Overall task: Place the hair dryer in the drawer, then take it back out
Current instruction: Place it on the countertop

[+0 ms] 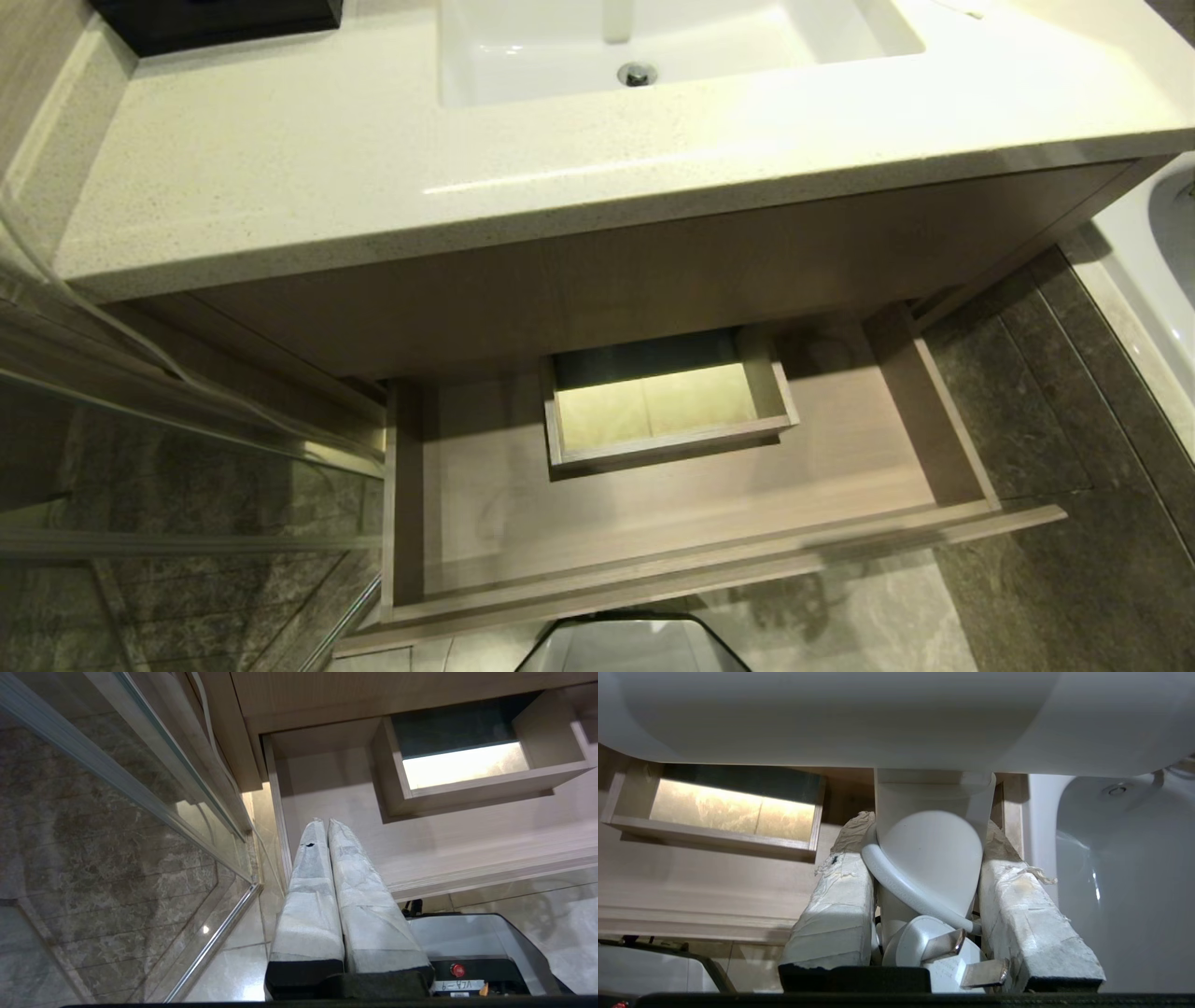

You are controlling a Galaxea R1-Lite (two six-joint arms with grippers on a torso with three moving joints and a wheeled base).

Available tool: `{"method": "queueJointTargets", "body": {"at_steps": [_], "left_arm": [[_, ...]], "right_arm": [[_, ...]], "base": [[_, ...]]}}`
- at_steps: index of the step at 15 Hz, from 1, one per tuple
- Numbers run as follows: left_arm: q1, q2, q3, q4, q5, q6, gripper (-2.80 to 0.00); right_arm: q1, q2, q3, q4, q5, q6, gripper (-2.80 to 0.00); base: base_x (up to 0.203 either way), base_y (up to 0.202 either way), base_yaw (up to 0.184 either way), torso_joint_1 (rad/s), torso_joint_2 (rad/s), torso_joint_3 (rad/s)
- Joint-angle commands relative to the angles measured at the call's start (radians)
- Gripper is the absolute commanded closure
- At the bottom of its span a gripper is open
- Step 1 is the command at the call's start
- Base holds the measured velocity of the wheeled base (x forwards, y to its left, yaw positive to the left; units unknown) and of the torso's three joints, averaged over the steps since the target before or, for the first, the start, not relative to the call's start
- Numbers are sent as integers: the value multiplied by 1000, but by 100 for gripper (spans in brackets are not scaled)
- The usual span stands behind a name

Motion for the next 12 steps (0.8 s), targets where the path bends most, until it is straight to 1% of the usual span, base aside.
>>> {"method": "queueJointTargets", "body": {"at_steps": [1, 3, 4, 7, 8, 9, 12], "left_arm": [[0, 0, 2, 0, 0, 0, 0], [0, 0, 2, 0, 0, 0, 0], [0, 0, 2, 0, 0, 0, 0], [0, 0, 2, 0, 0, 0, 0], [0, 0, 2, 0, 0, 0, 0], [0, 0, 2, 0, 0, 0, 0], [0, 0, 2, 0, 0, 0, 0]], "right_arm": [[0, 5, 1, 2, 1, -3, 0], [3, 6, -2, -1, -8, -3, 0], [5, 5, 2, -4, -32, -4, 0], [23, 3, 12, -9, -193, -19, 0], [27, 8, 11, -10, -210, -23, 0], [34, 10, 7, -11, -207, -24, 0], [50, 10, 9, -21, -207, -23, 0]], "base": [[0, 0, 0, 237, -448, -223], [0, 0, 0, 208, -399, -194], [0, 0, 0, 188, -368, -177], [0, 0, 0, 57, -122, -51], [0, 0, 0, 51, -17, 40], [0, 0, 0, 148, -1, 138], [0, 0, 0, 241, -13, 220]]}}
